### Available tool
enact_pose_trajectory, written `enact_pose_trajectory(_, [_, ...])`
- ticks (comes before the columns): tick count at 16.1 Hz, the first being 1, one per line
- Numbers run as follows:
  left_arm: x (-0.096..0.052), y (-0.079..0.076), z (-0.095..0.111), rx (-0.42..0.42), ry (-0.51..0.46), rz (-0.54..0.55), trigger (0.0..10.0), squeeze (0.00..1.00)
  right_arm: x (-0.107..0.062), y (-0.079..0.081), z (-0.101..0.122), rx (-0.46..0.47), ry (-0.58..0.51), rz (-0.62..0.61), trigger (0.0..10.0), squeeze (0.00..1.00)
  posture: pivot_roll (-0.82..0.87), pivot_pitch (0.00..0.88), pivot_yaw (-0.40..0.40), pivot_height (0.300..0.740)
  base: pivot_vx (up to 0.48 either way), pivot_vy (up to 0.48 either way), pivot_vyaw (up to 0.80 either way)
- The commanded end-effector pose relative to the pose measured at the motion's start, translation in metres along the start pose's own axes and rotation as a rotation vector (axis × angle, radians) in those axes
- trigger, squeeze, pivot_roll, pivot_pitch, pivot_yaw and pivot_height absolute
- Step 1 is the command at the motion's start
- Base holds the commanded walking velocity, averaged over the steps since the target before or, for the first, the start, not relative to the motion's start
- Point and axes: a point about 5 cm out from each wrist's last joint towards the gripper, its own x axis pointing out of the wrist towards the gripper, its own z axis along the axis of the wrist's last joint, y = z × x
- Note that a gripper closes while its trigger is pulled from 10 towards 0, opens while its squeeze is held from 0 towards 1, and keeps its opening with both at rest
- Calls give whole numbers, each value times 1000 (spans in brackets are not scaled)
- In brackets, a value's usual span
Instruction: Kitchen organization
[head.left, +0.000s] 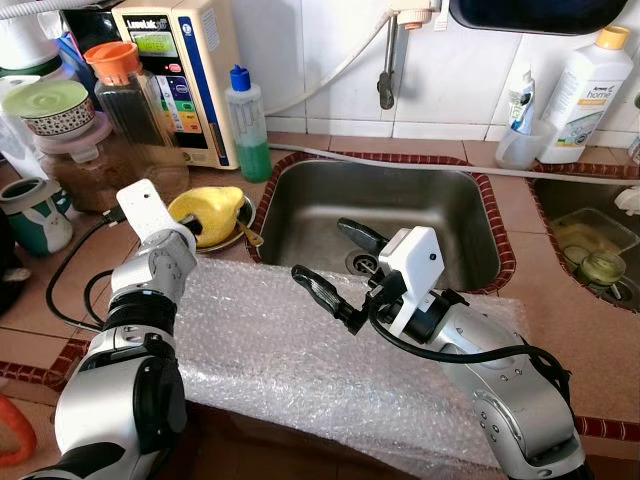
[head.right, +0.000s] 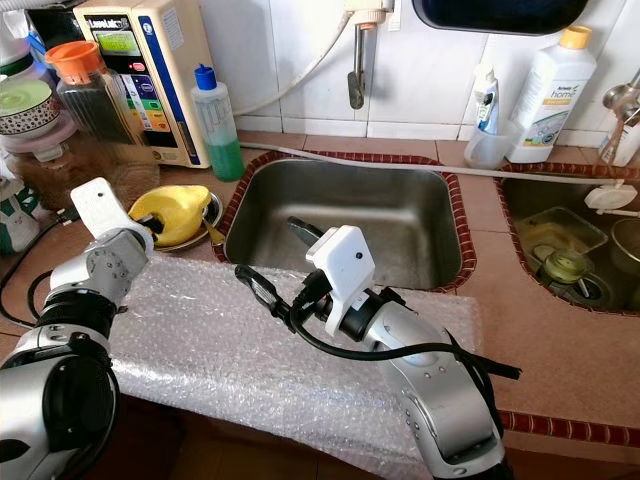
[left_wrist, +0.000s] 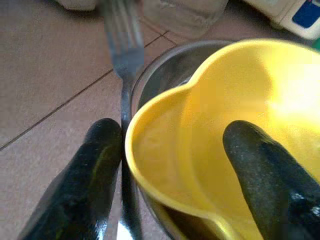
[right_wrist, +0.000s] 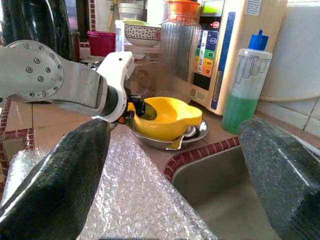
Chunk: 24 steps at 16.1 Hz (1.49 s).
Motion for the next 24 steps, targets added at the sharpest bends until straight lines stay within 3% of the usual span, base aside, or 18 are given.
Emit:
enact_pose_trajectory(1, [1,5,1,20,11,15,588,0,2,4,5,-11,-16,21,10000,0,-46,24,109,740,0,0,0])
enact_pose_trajectory(3, [2,6,1,20,14,21,2902,0,2,3,5,-11,-17,19,10000,0,-46,23,110,740,0,0,0])
enact_pose_trajectory(4, [2,6,1,16,16,21,3647,0,2,3,5,-12,-18,18,10000,0,-46,23,110,740,0,0,0])
enact_pose_trajectory(5, [2,6,1,12,17,21,3686,0,2,3,5,-13,-18,17,10000,0,-45,22,110,740,0,0,0])
enact_pose_trajectory(8, [2,5,1,6,14,23,3255,0,2,3,4,-19,-13,16,10000,0,-46,22,111,740,0,0,0])
enact_pose_trajectory(11, [2,7,2,12,5,37,0,0,2,2,3,-27,-9,12,10000,0,-47,20,109,740,0,0,0])
enact_pose_trajectory(24, [2,34,16,33,-105,203,0,0,2,1,1,-36,-7,0,10000,0,-45,25,104,740,0,0,0])
